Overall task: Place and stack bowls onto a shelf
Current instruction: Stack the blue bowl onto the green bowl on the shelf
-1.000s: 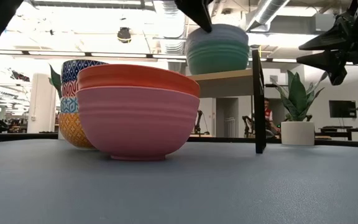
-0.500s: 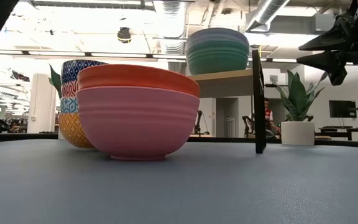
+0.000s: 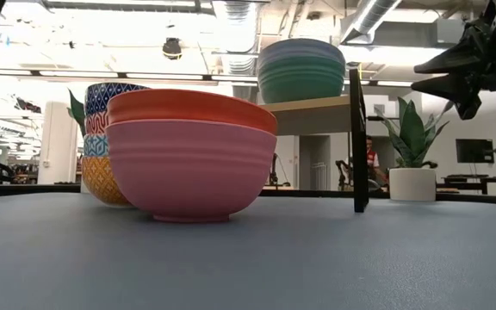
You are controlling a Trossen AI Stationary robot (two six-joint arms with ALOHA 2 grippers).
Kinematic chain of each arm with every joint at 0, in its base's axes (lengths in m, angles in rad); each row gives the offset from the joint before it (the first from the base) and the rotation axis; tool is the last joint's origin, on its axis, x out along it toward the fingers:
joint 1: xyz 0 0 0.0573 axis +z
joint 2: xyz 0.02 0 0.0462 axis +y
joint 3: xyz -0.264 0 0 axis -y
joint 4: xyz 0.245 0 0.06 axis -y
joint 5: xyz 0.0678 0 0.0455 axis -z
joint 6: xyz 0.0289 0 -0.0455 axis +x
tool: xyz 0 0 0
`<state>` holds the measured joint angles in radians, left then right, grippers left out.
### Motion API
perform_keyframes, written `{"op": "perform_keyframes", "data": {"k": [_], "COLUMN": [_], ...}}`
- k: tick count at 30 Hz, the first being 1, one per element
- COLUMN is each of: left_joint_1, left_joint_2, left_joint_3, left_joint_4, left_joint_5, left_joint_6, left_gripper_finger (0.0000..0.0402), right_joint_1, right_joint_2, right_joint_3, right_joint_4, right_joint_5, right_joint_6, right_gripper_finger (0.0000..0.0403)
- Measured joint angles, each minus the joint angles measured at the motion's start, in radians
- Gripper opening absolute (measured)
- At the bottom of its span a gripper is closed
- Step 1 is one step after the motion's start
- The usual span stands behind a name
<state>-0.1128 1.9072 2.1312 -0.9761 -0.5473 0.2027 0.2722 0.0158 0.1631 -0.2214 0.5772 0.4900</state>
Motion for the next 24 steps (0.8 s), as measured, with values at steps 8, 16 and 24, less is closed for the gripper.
{"op": "perform_keyframes", "data": {"k": [8, 16, 24], "left_joint_1": [0.001, 0.026, 0.022], "left_joint_2": [0.0, -0.002, -0.002], "left_joint_3": [-0.173, -0.244, -0.249], "left_joint_4": [0.194, 0.215, 0.211], "left_joint_5": [-0.045, -0.09, -0.093], "left_joint_6": [0.004, -0.084, -0.119], "left_gripper_finger": [0.0004, 0.0, 0.0], "right_joint_1": [0.0, 0.0, 0.0], "right_joint_2": [0.0, 0.0, 0.0], "right_joint_3": [0.0, 0.0, 0.0], "right_joint_4": [-0.004, -0.005, -0.005], "right_joint_5": [0.0, 0.0, 0.0], "right_joint_6": [0.0, 0.0, 0.0], "right_gripper_finger": [0.0191, 0.0191, 0.0191]}}
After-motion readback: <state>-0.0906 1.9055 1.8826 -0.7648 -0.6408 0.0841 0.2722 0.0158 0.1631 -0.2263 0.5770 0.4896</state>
